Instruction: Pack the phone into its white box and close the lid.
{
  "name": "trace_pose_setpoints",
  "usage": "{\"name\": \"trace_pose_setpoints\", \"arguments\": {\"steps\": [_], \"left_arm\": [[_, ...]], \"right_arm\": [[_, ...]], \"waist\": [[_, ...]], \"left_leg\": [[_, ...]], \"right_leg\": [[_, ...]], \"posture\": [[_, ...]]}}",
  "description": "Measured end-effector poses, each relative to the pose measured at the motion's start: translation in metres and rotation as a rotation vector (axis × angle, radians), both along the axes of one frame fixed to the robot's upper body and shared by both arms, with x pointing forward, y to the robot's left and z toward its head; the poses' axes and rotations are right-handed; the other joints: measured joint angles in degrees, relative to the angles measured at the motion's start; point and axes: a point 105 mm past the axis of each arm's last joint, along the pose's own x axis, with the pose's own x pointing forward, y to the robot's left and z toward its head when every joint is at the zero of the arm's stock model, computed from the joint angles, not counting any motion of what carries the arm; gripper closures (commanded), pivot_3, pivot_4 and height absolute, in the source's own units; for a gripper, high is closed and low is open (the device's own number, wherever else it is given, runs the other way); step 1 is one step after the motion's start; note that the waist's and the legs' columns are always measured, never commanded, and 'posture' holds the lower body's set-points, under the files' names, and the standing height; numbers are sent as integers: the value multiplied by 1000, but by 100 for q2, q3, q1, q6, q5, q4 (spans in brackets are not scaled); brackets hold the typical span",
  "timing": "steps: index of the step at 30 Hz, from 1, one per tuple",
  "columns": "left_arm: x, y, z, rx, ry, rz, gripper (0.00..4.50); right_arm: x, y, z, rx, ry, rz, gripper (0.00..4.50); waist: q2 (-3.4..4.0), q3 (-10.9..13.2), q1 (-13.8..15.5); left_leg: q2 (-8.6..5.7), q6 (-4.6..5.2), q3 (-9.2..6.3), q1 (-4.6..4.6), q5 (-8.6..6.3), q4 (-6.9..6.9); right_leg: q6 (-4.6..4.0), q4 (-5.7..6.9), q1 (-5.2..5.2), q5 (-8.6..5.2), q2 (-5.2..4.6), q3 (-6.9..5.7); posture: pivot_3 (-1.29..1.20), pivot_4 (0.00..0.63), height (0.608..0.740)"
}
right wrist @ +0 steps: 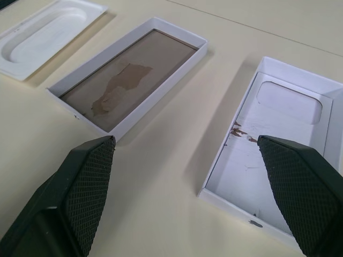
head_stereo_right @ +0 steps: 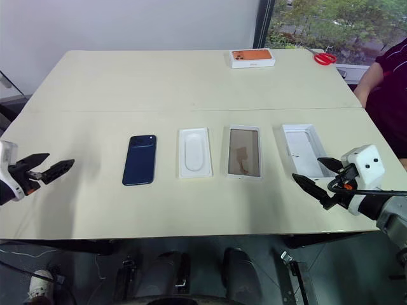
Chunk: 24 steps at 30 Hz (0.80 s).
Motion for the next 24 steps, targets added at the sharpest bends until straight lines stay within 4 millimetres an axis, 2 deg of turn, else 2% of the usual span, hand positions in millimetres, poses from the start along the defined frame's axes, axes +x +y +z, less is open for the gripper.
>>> {"name": "trace_pose_setpoints", "arguments": {"steps": [4, 10, 17, 20, 24], "left_arm": [[-1, -2, -5, -21, 4, 4, 0], [0, -5, -2, -17, -9, 1, 0], [3, -14, -6, -64, -8, 2, 0], [13, -34, 6, -112, -55, -36, 0], [30, -78, 25, -154, -90, -151, 0]], "right_arm": [[3, 3, 3, -1, -13, 16, 54], [9, 13, 5, 5, -24, 51, 54], [12, 22, -2, 28, -14, 64, 54], [19, 35, 2, 25, -36, 102, 54], [25, 58, 19, 29, -112, 159, 54]], "waist": [[-1, -1, -1], [-1, -1, 2], [-3, -2, 2], [-3, -2, 9], [-4, -2, 11]], "left_leg": [[0, 0, 0, 0, 0, 1], [0, 0, 0, 0, 0, 2], [-1, 1, 0, 0, 1, 6], [-1, 1, 0, 0, 1, 12], [-5, 2, -1, 0, 1, 13]], "right_leg": [[0, 1, 0, 0, 1, 0], [0, 1, 1, 0, 1, -1], [1, 2, 3, 1, 2, -2], [3, 7, 6, 1, 3, -3], [16, 7, 8, 8, 8, -4]], "posture": [[0, 150, 740], [0, 150, 740], [0, 150, 740], [0, 150, 740], [0, 150, 740]]}}
